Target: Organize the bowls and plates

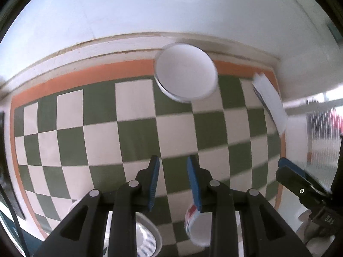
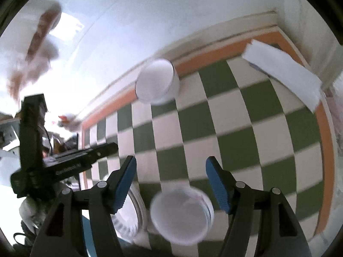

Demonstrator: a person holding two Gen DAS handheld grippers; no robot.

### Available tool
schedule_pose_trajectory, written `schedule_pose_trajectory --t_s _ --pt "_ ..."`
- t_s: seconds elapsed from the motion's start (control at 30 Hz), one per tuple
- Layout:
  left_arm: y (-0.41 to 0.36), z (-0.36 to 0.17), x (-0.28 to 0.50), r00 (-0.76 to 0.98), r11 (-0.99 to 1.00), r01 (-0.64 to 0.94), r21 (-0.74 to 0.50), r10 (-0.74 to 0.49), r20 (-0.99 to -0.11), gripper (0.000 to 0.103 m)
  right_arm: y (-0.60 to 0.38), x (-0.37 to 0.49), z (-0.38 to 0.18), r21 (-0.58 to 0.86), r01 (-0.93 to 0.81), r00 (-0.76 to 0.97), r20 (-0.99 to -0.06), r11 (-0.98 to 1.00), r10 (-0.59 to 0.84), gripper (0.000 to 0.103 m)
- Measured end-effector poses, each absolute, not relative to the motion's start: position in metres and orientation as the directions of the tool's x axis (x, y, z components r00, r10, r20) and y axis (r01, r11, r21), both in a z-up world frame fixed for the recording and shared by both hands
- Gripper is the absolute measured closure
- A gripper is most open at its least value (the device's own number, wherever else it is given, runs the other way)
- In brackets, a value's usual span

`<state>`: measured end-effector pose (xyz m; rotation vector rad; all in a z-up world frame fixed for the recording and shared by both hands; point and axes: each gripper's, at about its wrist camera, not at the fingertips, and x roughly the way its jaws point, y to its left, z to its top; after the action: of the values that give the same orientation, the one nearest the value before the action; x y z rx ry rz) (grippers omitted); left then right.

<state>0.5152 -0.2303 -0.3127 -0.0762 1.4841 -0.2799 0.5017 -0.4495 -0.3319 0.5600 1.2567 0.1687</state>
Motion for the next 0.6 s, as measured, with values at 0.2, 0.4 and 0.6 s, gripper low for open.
schedule_pose_trajectory --t_s 0.2,0.4,0.6 --pt "-0.222 -0.339 0.576 0.01 0.964 0.022 -0.266 -0.267 -0.964 0.078 -0.452 0.569 -0.36 0.478 0.187 0.306 -0.859 0.858 0.411 0.033" --pt "-0.23 -0.365 0.617 -0.022 0.962 -0.01 -0.273 -0.273 -0.962 0.078 -0.438 0.629 -0.39 0.442 0.161 0.269 -0.88 0.882 0.392 0.04" --pt "-0.244 -0.385 0.638 -0.032 0.968 0.03 -0.25 -0.249 -0.968 0.082 -0.422 0.67 -0.422 0.394 0.14 0.203 -0.909 0.908 0.364 0.063"
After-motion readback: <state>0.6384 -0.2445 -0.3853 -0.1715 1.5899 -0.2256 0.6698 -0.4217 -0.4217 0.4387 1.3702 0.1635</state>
